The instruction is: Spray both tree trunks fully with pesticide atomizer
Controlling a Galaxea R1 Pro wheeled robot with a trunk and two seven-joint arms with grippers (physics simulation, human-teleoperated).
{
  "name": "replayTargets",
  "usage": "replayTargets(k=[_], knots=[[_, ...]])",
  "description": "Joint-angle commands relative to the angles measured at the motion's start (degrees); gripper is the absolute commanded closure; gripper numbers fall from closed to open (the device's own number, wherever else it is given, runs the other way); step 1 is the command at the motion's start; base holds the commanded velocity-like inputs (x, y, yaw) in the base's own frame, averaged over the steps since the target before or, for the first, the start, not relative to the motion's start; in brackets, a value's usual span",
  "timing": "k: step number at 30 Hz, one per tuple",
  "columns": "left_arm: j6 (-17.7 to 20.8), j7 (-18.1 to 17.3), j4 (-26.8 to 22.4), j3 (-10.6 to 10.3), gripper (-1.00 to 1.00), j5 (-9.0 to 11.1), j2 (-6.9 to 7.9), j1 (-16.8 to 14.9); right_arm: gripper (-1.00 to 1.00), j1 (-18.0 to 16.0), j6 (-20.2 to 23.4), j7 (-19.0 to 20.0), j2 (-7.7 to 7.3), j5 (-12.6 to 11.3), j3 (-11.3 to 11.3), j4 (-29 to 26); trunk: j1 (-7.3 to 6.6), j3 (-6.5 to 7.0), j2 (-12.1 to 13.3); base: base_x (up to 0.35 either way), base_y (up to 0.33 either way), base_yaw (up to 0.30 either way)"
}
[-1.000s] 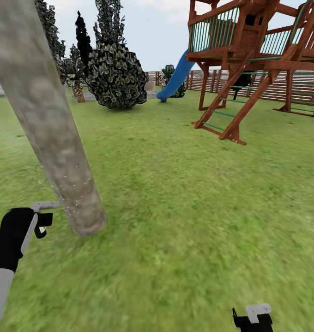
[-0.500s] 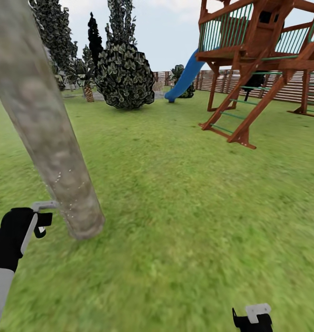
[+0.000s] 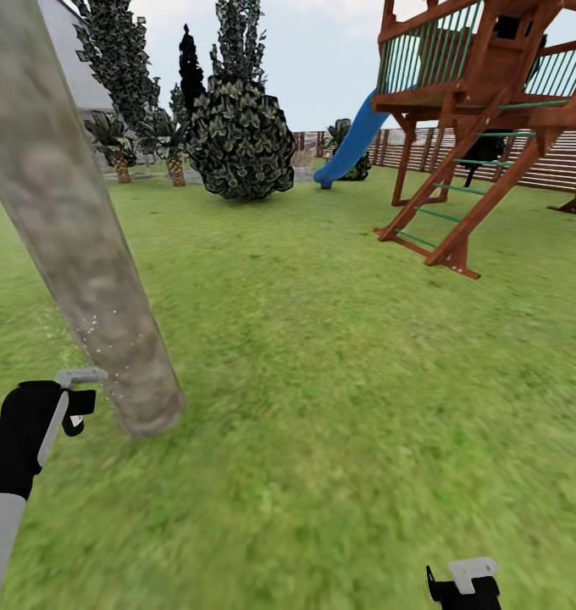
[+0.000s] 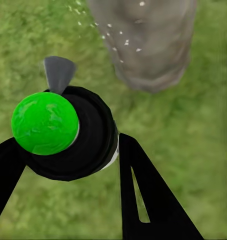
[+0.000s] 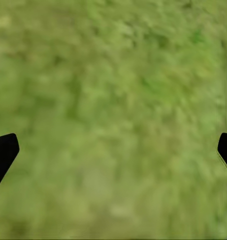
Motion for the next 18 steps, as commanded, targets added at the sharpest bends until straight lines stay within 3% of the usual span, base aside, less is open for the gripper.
replayTargets(k=[1, 8, 18], knots=[[0.29, 0.34, -0.07, 0.0, 1.0, -0.36, 0.01, -0.04, -1.0, -0.06, -0.19, -0.29, 0.01, 0.61, -0.29, 0.11, 0.01, -0.05, -0.02, 0.161, -0.255, 0.0], [0.29, 0.34, -0.07, 0.03, 1.0, -0.55, 0.01, -0.04, -1.0, -0.06, -0.19, -0.29, 0.03, 0.61, -0.29, 0.11, 0.01, -0.05, -0.02, 0.153, -0.254, 0.024], [0.29, 0.42, 0.49, 0.04, 1.0, -0.72, 0.01, -0.04, -1.0, -0.06, -0.19, -0.29, 0.11, 0.61, -0.29, 0.11, 0.01, -0.05, -0.02, 0.126, -0.254, 0.261]])
